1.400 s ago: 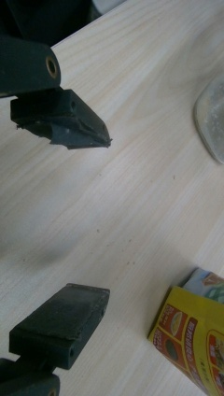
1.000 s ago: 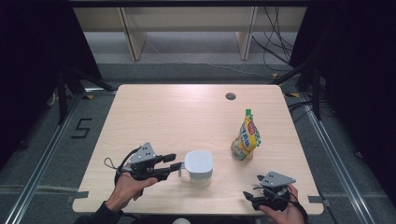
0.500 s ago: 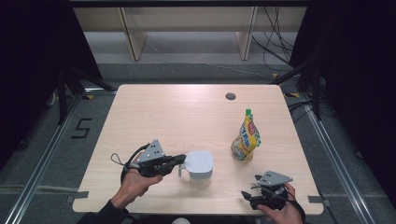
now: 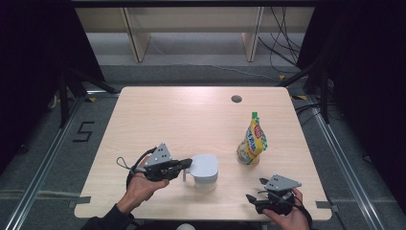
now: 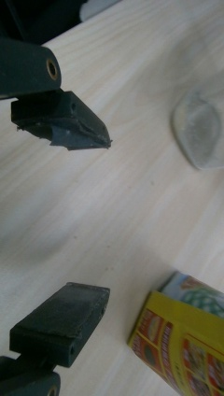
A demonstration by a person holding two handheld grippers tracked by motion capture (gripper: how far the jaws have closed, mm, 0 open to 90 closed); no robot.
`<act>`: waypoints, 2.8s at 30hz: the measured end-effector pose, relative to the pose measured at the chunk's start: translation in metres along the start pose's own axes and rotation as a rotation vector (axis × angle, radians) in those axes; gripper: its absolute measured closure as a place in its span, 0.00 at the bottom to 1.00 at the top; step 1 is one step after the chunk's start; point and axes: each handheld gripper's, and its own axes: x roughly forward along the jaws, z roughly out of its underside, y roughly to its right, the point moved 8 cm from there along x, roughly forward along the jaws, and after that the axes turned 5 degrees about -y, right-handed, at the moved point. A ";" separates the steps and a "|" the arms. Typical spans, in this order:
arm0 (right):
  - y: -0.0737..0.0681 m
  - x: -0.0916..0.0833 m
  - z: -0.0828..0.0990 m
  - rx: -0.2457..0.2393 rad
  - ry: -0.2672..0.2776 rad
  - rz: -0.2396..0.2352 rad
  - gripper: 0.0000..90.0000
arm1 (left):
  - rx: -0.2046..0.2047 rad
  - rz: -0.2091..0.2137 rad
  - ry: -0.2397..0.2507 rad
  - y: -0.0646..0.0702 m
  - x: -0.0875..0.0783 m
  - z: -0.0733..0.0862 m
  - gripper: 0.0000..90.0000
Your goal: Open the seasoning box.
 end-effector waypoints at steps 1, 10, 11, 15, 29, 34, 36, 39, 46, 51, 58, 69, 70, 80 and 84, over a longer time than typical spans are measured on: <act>0.001 0.000 -0.002 0.008 0.021 0.008 0.27 | 0.002 0.001 0.001 0.000 0.000 0.000 0.99; -0.011 -0.005 -0.024 -0.031 0.113 -0.023 0.55 | -0.001 0.003 0.001 -0.001 -0.001 0.001 0.99; -0.012 -0.005 -0.026 -0.030 0.109 -0.020 0.59 | 0.001 0.003 0.001 -0.001 -0.001 0.001 0.99; -0.015 -0.008 -0.044 -0.081 0.180 -0.016 0.75 | 0.014 0.002 0.003 -0.002 -0.001 0.001 0.99; -0.041 0.000 -0.081 -0.143 0.247 -0.084 0.99 | -0.002 -0.003 0.006 -0.001 -0.001 0.003 0.99; -0.050 0.007 -0.093 -0.173 0.248 -0.105 1.00 | 0.000 -0.004 0.005 -0.001 -0.001 0.003 0.99; -0.053 0.009 -0.096 -0.175 0.249 -0.103 1.00 | 0.001 -0.005 0.006 -0.001 -0.001 0.003 0.99; -0.057 0.010 -0.099 -0.176 0.247 -0.114 1.00 | 0.009 -0.007 0.005 -0.001 -0.002 0.003 0.99; -0.059 0.012 -0.105 -0.187 0.256 -0.103 1.00 | 0.012 -0.008 0.006 -0.001 -0.002 0.003 0.99; -0.062 0.012 -0.113 -0.217 0.252 -0.096 1.00 | 0.026 -0.008 0.003 -0.002 -0.002 0.004 0.99; -0.066 0.011 -0.124 -0.237 0.272 -0.094 1.00 | -0.050 0.012 0.003 -0.002 -0.016 0.012 0.72; -0.073 0.010 -0.136 -0.248 0.292 -0.096 1.00 | -0.091 0.002 -0.078 0.005 -0.037 0.064 0.45; -0.074 0.011 -0.137 -0.252 0.294 -0.100 1.00 | -0.090 -0.003 -0.083 0.005 -0.038 0.067 0.44; -0.082 0.011 -0.147 -0.280 0.300 -0.107 1.00 | -0.123 -0.058 -0.129 0.003 -0.049 0.094 0.36; -0.089 0.013 -0.152 -0.288 0.306 -0.114 1.00 | -0.138 -0.072 -0.118 0.002 -0.053 0.099 0.34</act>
